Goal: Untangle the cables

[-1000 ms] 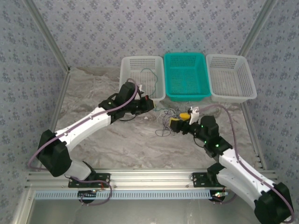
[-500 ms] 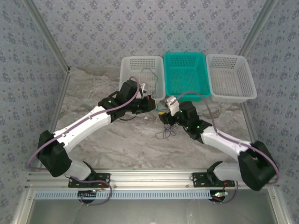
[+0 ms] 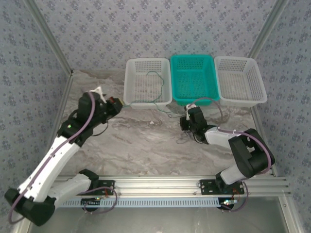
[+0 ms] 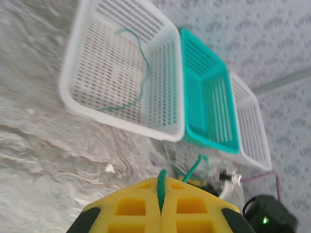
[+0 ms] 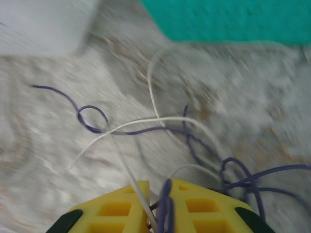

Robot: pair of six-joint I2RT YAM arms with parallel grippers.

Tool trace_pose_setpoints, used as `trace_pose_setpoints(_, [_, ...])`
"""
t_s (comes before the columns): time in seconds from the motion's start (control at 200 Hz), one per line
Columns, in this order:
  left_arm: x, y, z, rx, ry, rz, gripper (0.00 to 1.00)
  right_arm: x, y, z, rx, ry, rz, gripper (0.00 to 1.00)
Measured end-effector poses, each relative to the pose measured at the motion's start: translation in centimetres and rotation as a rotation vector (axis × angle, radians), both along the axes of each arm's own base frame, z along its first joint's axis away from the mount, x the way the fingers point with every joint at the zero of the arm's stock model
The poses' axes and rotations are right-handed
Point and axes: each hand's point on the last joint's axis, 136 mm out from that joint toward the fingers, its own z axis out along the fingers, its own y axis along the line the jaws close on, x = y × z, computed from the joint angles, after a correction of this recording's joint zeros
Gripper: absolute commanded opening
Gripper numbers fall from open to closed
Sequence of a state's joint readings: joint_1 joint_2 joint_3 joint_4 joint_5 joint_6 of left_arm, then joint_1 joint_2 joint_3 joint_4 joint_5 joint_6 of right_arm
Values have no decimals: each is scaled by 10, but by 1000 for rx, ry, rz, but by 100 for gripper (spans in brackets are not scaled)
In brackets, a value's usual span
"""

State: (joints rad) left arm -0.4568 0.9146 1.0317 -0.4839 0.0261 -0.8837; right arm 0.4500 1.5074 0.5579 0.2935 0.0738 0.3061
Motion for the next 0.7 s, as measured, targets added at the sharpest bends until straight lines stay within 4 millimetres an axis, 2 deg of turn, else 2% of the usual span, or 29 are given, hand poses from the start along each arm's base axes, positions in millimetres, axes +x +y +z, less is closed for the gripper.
trace_pose_setpoints(0.065, [-2, 11, -5, 4, 13, 33, 0, -7, -7, -10, -11, 38, -25, 16])
trace_pose_setpoints(0.19, [-3, 20, -23, 20, 58, 58, 0, -8, -9, -11, -2, 47, -38, 18])
trace_pose_setpoints(0.255, [-4, 18, -28, 17, 74, 46, 0, -9, -7, -8, 15, 48, -34, 22])
trace_pose_setpoints(0.32, [-3, 12, -29, 5, 80, 18, 0, -10, -3, 1, 42, 39, -19, 31])
trace_pose_setpoints(0.42, [-3, 3, -26, -2, 83, -35, 0, -15, 4, 29, 101, -1, 17, 57])
trace_pose_setpoints(0.475, [-2, -2, -16, -3, 67, -63, 0, -19, 8, 50, 139, -34, 34, 66])
trace_pose_setpoints(0.53, [0, -7, 1, -14, 34, -93, 0, -24, 9, 72, 165, -73, 49, 75])
trace_pose_setpoints(0.7, [1, -20, 59, -67, -120, -167, 0, -42, 2, 138, 244, -211, 51, 92])
